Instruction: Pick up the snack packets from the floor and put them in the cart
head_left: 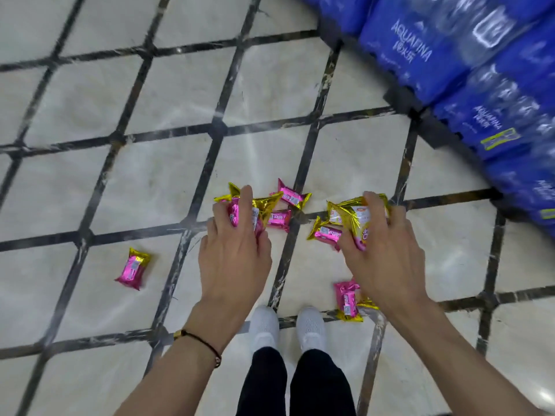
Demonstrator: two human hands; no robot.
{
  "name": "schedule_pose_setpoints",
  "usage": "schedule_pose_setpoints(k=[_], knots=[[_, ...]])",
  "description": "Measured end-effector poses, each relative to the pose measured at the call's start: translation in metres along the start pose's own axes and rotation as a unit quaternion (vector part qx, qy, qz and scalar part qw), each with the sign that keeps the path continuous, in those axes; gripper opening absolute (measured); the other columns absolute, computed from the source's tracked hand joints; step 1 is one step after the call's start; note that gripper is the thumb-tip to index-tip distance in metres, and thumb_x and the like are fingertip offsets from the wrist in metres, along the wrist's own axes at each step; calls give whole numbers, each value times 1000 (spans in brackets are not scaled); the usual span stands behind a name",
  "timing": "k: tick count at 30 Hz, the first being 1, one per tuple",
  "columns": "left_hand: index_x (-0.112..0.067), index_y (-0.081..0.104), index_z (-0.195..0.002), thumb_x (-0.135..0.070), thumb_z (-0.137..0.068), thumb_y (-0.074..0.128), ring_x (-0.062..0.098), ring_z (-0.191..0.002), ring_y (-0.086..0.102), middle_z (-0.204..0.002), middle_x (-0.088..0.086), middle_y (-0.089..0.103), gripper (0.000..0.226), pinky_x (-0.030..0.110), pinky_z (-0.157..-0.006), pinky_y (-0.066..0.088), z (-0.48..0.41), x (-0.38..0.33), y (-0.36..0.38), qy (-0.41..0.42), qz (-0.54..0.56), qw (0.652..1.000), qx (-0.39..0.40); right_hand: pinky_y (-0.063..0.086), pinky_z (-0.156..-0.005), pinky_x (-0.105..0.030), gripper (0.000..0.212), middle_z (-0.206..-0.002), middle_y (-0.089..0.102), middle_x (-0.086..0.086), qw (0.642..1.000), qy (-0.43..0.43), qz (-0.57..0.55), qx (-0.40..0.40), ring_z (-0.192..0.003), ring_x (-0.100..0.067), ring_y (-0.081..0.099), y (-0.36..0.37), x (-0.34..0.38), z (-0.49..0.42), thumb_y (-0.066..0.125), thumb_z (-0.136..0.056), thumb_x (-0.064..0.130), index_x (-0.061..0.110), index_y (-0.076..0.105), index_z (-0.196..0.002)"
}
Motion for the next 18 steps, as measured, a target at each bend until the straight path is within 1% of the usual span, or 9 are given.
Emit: schedule_pose_setpoints(k=[2,3,5,7,9,11,14,16,18], knots=[[-22,27,-154,-27,-92,64,36,-102,54,-125,13,42,72,52,-69,55,6,-33,-63,-14,22,1000,-18,38,-67,-37,62,-121,51,-14,1000,6,-8,-4,-101,-39,56,-61,19,1,64,-90,41,23,39,-143],[-23,27,-153,-27,-92,65,35,-101,53,-124,12,42,73,51,-69,55,12,-50,-91,-2,34,999,-22,38,-67,-38,62,-120,51,-13,1000,5,-13,-9,-102,-39,56,-90,28,2,63,-90,42,24,39,-143],[-24,27,-153,-30,-93,66,33,-100,53,-125,11,42,72,50,-70,55,23,-78,-142,25,27,999,-29,43,-68,-41,63,-118,51,-12,999,4,-22,-24,-101,-39,56,-146,46,4,61,-89,46,24,39,-143],[-25,27,-152,-32,-94,66,32,-99,54,-126,10,43,71,48,-70,55,35,-97,-183,31,12,999,-19,48,-71,-43,65,-116,51,-11,999,20,-25,-25,-99,-39,57,-196,59,11,62,-85,45,24,39,-141],[-26,26,-152,-31,-94,66,32,-100,55,-126,9,43,71,48,-72,55,51,-114,-225,51,14,999,-7,51,-73,-45,66,-114,50,-11,998,14,-36,-41,-97,-39,57,-243,73,23,62,-83,44,25,38,-141],[-26,26,-151,-31,-93,65,35,-101,55,-126,10,44,70,48,-70,55,62,-127,-268,78,-6,997,2,52,-77,-49,67,-116,50,-10,998,16,-46,-43,-98,-38,58,-283,84,41,58,-84,45,27,36,-143],[-26,28,-150,-30,-92,65,38,-99,55,-125,12,44,69,49,-68,54,78,-138,-318,79,-36,996,18,52,-81,-55,67,-120,49,-8,999,13,-30,-30,-98,-36,58,-325,92,75,51,-84,49,30,31,-145],[-27,29,-151,-30,-92,63,38,-100,56,-126,12,45,68,47,-67,53,91,-148,-349,82,-33,996,14,52,-80,-52,67,-120,48,-8,999,2,-34,-37,-98,-36,58,-349,94,99,50,-85,48,30,31,-147],[-25,30,-151,-28,-92,64,39,-101,57,-128,13,45,68,48,-68,53,102,-160,-380,96,-26,995,-8,52,-77,-45,68,-123,48,-8,997,6,-52,-52,-102,-35,58,-377,93,120,54,-87,47,29,32,-149]])
Point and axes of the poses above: each hand's wrist, its own z-axis away from the middle knuckle, its own y-axis out of the palm, x = y × z, the point moved 5 cm from there along -z, towards the middle knuckle
